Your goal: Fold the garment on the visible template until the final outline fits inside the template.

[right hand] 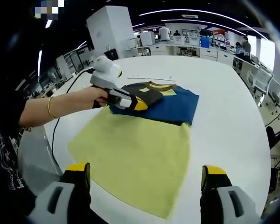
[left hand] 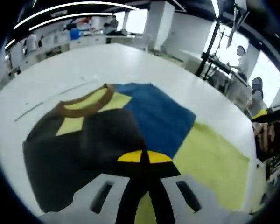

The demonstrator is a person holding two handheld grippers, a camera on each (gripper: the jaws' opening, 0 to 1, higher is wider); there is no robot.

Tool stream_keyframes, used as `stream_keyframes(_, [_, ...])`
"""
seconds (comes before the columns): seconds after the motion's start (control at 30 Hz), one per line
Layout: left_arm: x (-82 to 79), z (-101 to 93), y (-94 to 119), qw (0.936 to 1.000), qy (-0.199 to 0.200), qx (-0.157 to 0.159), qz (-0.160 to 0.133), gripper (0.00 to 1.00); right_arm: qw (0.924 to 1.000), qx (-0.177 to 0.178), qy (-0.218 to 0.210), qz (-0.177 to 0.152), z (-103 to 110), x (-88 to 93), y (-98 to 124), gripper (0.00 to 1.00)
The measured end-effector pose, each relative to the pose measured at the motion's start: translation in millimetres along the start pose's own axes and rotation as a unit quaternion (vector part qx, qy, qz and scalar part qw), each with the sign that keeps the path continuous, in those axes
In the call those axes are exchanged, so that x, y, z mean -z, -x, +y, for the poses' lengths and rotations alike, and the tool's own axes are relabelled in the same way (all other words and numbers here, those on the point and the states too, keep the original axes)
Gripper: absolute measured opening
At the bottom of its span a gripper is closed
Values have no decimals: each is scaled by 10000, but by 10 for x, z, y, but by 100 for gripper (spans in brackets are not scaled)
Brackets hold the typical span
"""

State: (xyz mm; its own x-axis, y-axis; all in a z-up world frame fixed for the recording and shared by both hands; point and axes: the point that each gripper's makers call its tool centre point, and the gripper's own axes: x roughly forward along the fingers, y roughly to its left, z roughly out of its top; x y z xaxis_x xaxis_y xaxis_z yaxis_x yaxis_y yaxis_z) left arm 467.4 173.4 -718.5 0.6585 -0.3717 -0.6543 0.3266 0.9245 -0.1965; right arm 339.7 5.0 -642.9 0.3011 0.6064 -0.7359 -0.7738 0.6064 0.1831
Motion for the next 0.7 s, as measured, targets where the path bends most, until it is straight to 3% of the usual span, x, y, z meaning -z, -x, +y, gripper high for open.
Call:
stream_keyframes(0.5, [8,-37,-23,9996,-240,104,-50,3,10000,-22,1,-57,14,-44,-6,99])
stream_keyframes(0.6, [-165,-117,59,9976,-225,316,-580,11,9999,-57,32,-84,37,-69,-1,99])
stream_keyframes(0.7, [-210,-99,145,9963,-318,338,-729,18,9999,-59,67,-83,42,-77,3,99])
